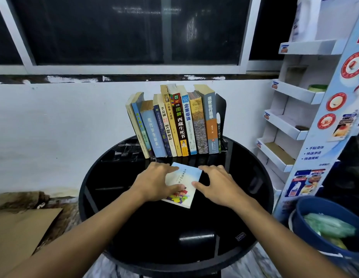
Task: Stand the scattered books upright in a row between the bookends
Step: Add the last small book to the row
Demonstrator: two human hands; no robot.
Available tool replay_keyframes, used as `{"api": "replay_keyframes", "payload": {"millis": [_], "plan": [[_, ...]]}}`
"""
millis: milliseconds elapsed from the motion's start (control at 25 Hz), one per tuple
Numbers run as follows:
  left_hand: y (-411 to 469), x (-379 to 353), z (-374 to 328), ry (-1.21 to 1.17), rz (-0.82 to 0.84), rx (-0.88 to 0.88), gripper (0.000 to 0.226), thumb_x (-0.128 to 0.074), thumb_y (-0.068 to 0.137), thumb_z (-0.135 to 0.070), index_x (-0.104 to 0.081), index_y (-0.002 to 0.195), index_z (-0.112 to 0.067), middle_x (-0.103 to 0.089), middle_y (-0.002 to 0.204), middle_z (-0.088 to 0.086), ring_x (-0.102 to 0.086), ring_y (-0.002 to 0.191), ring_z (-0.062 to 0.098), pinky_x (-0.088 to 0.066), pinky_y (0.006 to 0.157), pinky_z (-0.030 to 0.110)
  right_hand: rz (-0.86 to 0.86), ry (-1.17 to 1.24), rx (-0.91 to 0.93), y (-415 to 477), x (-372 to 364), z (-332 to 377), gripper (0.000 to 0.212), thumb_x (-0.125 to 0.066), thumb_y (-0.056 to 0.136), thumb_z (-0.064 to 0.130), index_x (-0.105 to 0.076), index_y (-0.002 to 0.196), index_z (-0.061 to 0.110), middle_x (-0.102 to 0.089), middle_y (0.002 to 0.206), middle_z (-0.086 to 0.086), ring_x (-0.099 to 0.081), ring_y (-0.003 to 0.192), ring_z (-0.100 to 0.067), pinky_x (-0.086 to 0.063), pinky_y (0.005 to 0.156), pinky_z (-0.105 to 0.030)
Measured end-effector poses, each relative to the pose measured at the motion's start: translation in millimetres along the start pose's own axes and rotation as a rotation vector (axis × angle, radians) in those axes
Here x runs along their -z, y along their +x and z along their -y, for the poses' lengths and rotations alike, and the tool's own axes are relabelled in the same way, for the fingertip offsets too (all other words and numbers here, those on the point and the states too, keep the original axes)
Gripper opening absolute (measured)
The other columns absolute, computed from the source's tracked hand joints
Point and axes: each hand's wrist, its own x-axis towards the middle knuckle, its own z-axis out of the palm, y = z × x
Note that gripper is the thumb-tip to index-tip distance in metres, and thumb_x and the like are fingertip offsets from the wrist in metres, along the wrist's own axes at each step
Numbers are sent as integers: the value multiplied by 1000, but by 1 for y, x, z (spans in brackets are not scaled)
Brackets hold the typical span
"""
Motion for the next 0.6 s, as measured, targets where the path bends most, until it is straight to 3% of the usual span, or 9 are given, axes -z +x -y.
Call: {"api": "replay_keyframes", "payload": {"millis": [280, 600], "plan": [[-15, -9, -18, -21, 45, 61, 76, -61, 86, -68, -44, 150, -32, -43, 153, -6, -29, 142, 19, -43, 105, 45, 19, -3, -39, 4, -9, 6, 68, -61, 93, 51, -39, 151, 24, -47, 145, -2, -29, 140, -24, -28, 110, -49], [-16, -9, -18, -58, 66, 93, 82, -64, 79, -73, -50, 147, -29, -48, 147, -4, -33, 137, 20, -44, 103, 45, -22, 452, -254, 29, -11, 9, 85, -81, 84, 32, -37, 152, 9, -59, 137, -7, -50, 130, -23, -43, 109, -37]]}}
